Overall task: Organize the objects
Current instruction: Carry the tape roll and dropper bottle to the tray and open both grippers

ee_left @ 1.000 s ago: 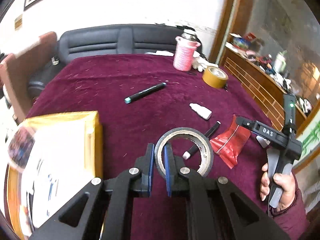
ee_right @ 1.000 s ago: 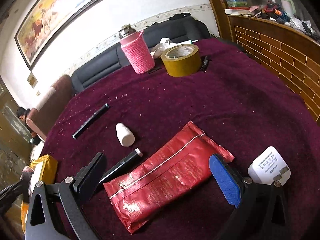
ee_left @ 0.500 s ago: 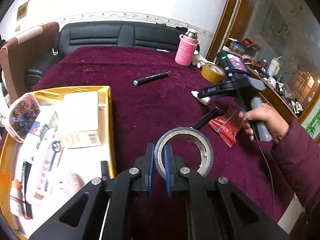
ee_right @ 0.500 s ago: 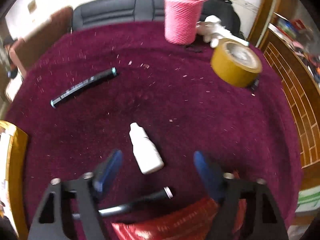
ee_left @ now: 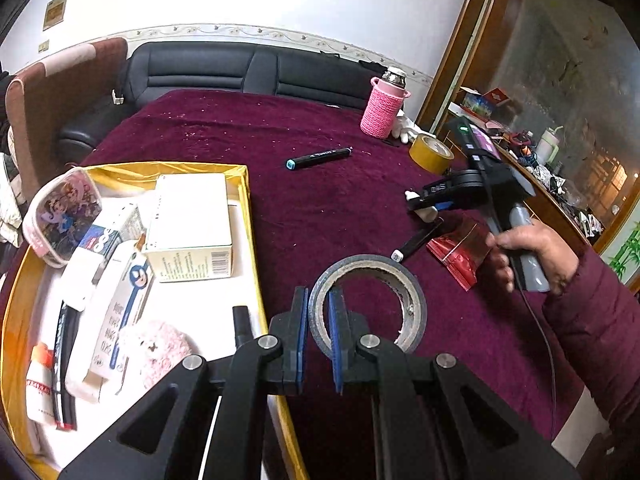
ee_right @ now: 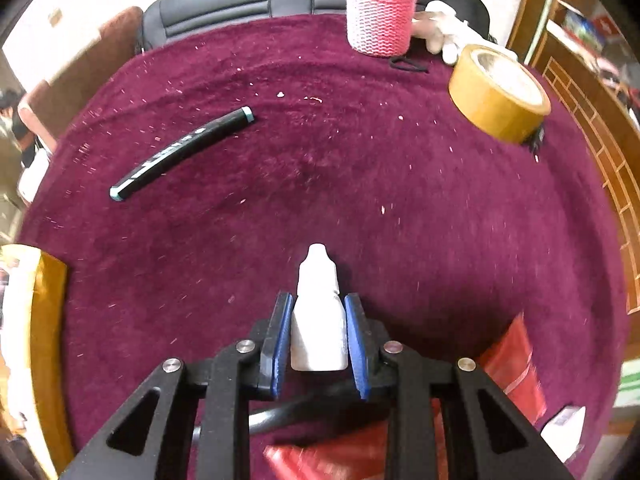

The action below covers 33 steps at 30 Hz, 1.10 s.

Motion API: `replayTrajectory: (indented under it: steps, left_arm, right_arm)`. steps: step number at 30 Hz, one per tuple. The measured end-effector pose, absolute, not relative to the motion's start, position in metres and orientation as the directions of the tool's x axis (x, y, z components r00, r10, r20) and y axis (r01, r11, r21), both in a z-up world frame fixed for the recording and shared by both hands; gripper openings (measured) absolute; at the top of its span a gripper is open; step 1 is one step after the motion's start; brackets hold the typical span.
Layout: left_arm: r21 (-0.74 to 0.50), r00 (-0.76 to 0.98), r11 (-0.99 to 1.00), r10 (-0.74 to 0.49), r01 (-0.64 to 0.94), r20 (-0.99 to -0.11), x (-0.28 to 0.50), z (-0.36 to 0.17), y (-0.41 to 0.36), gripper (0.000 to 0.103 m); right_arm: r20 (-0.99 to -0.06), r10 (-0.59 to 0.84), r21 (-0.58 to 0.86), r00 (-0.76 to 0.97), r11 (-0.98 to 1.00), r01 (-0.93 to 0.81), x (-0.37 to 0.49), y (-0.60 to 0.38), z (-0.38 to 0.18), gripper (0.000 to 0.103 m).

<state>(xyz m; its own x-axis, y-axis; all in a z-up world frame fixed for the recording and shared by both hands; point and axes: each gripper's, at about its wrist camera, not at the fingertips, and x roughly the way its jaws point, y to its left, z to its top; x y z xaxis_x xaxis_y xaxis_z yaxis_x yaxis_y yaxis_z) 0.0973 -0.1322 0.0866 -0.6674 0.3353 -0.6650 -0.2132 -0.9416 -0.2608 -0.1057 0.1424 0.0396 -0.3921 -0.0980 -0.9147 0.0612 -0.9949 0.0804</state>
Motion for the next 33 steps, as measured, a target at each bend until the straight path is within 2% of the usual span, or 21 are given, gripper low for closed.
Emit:
replayTrajectory:
  steps: [5, 11, 19, 24, 28, 33]
  left_arm:
    - [-0.281, -0.679, -0.933, 0.358, -0.226, -0.641, 0.113, 0.089, -0.140, 0.009]
    - [-0.303, -0.655, -0.919, 0.393, -0.254, -0.645, 0.124, 0.090, -0.131, 0.009]
    - [-0.262, -0.711, -0.945, 0.320, -0.195, -0.627, 0.160, 0.105, -0.155, 0.009]
    - [-0.202, -0.781, -0.978, 0.168, -0.054, -0.601, 0.183, 0.119, -0.213, 0.009]
    - [-0.153, -0.783, -0.986, 0.046, 0.064, -0.620, 0.188, 0.112, -0.256, 0.009]
    - [-0.196, -0.744, -0.977, 0.069, 0.084, -0.664, 0.179, 0.089, -0.273, 0.009]
  right_arm:
    - [-0.871, -0.263, 0.270, -0.415, -0.962, 0.043, -0.060, 0.147, 0.057, 0.028]
    - [-0.771, -0.459, 0.492, -0.442, -0.869, 0.044, 0.005, 0.141, 0.070, 0.029]
    - [-0.688, -0.607, 0.625, -0.398, -0.774, 0.099, 0.048, 0.096, 0.064, 0.029]
    - [-0.627, -0.700, 0.691, -0.342, -0.703, 0.170, 0.057, 0.054, 0.066, 0.029]
    - [-0.599, -0.753, 0.727, -0.271, -0.654, 0.210, 0.055, 0.011, 0.067, 0.029]
    - [-0.614, -0.761, 0.720, -0.209, -0.649, 0.245, 0.057, -0.038, 0.061, 0.029]
